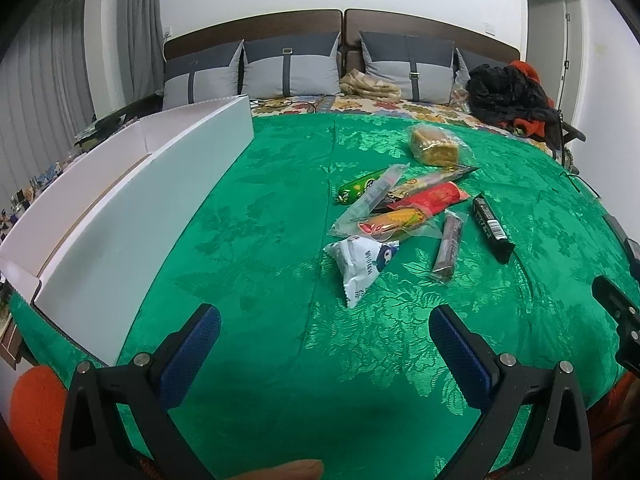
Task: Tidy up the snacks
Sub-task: 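Move both grippers toward the snack pile on the green cloth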
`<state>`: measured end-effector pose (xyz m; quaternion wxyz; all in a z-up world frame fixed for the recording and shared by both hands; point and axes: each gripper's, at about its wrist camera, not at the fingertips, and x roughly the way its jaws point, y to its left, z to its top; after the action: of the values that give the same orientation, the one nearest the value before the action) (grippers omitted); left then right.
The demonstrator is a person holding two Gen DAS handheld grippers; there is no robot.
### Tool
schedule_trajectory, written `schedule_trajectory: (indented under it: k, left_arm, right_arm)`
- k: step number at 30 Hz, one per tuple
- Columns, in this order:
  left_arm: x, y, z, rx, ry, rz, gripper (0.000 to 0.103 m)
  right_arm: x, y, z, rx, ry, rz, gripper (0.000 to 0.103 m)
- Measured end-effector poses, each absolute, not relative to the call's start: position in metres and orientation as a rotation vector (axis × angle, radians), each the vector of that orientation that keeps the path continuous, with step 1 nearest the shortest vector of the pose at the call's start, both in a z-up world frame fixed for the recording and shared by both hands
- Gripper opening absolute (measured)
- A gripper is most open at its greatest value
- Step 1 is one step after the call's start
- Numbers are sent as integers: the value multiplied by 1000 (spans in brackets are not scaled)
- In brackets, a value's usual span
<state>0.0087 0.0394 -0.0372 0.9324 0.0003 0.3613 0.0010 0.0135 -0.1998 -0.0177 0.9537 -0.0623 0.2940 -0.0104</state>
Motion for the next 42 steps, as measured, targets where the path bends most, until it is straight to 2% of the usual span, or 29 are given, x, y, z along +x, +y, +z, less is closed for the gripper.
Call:
schedule_trajectory:
  k: [17, 36, 42]
  left_arm:
    - [24, 44, -64, -17, 867, 7, 103]
    - [39, 49, -92, -36, 1004, -22, 103]
    - [37, 49, -95, -10, 997, -17, 103]
  right_arm:
    - [19, -206, -28, -114, 642, -31, 101]
    - [36, -228, -66, -4, 846, -75, 101]
    - [40, -228, -74, 13, 885, -72, 101]
